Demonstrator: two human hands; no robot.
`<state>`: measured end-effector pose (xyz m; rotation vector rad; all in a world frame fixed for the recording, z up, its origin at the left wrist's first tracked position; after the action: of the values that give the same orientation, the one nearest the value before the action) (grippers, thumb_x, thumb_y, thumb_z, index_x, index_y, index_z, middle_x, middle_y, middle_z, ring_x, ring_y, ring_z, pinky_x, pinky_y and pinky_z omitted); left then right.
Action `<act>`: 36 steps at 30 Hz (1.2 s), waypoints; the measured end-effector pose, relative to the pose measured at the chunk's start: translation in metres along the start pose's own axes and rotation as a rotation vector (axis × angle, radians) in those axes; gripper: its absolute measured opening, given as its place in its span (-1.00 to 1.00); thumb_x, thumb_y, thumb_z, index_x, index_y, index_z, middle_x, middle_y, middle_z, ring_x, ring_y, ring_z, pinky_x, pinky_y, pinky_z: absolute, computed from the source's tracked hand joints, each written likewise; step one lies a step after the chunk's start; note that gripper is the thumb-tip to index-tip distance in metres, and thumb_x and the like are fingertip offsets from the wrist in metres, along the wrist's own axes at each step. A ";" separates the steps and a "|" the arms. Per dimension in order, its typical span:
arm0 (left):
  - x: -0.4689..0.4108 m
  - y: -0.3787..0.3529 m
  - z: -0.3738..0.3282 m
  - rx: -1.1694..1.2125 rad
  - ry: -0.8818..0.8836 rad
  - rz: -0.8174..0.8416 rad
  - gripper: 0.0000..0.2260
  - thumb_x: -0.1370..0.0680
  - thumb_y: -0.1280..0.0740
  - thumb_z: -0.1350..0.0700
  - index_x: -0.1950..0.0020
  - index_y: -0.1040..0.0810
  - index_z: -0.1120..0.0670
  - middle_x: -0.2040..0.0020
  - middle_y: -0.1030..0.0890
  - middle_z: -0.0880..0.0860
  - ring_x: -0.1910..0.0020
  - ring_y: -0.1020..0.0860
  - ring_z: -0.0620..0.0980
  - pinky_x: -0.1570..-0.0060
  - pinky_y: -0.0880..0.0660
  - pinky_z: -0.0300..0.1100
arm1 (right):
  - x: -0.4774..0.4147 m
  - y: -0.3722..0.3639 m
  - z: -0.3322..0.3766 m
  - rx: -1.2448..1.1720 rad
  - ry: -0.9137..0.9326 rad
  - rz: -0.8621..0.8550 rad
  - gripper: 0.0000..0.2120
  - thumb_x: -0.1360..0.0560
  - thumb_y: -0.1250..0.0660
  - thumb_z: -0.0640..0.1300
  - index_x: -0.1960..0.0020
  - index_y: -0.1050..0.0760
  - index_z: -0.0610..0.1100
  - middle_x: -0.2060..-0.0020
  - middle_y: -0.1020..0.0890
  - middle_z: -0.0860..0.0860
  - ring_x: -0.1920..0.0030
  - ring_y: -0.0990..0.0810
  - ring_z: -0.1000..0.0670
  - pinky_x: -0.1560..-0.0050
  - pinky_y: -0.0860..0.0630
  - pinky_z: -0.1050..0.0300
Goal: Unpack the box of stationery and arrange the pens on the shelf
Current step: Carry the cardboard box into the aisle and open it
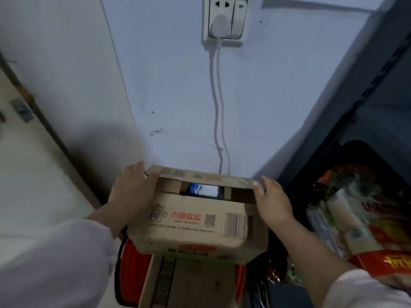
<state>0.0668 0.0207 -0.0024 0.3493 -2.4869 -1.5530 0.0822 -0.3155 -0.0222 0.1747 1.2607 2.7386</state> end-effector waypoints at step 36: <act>0.014 -0.077 0.063 0.681 0.370 0.247 -0.63 -0.60 -0.03 -0.20 -0.18 -0.47 -0.01 0.03 -0.58 0.08 0.08 -0.57 0.05 0.19 -0.47 -0.11 | -0.013 -0.071 -0.058 -0.328 -0.392 0.218 -0.67 -0.58 -0.11 0.20 -0.09 -0.48 -0.01 0.02 -0.61 -0.04 0.00 -0.59 -0.08 -0.11 -0.52 -0.06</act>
<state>0.0433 0.0378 -0.0982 0.3603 -2.5462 -0.4623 0.0904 -0.3152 -0.1140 0.8085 0.7187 2.8399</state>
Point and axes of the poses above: each hand's wrist, its own x-axis away from the middle knuckle, its own y-axis out of the back of the hand, z = x × y, the point moved 7 cm from there along -x, towards the middle knuckle
